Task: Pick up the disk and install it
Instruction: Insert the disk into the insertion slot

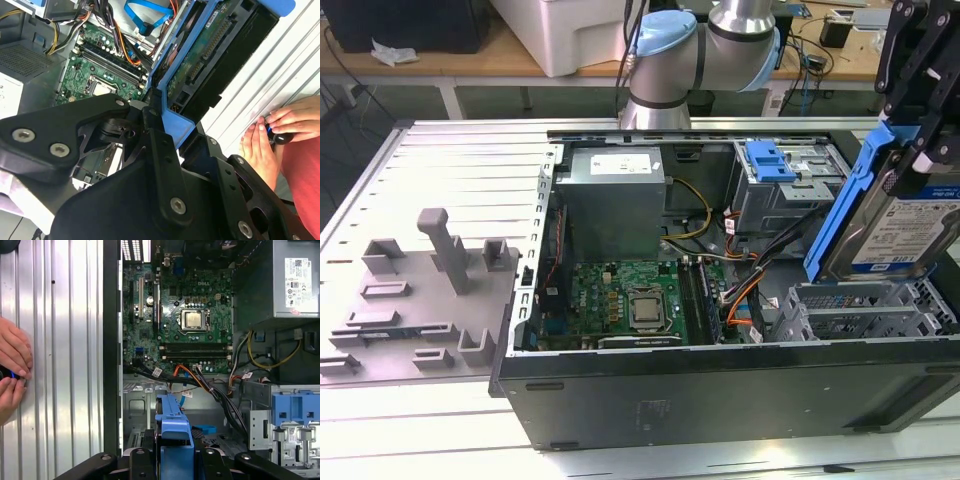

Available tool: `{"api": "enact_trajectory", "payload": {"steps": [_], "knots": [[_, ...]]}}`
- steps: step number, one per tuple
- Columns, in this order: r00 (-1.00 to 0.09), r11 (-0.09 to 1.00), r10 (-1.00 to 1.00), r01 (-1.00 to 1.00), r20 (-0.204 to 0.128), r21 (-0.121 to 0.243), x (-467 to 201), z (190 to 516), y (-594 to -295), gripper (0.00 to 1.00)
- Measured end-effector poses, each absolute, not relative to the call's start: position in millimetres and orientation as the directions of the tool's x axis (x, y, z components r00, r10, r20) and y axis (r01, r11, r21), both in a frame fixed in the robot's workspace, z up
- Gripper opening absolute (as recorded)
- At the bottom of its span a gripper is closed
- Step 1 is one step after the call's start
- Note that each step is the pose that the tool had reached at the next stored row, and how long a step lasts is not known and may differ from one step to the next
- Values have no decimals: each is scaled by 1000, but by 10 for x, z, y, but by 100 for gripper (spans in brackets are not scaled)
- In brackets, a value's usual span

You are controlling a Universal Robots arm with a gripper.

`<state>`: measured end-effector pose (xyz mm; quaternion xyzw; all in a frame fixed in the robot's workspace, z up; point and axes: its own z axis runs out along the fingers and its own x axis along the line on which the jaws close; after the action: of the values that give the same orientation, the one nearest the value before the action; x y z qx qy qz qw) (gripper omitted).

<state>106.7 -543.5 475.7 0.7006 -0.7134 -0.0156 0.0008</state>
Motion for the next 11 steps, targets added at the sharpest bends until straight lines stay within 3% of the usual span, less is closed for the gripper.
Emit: {"api": "enact_trajectory", "payload": {"steps": [11], "knots": [[-18, 17, -1000, -1000, -21, 23, 1064, 4732, -5435, 37]]}}
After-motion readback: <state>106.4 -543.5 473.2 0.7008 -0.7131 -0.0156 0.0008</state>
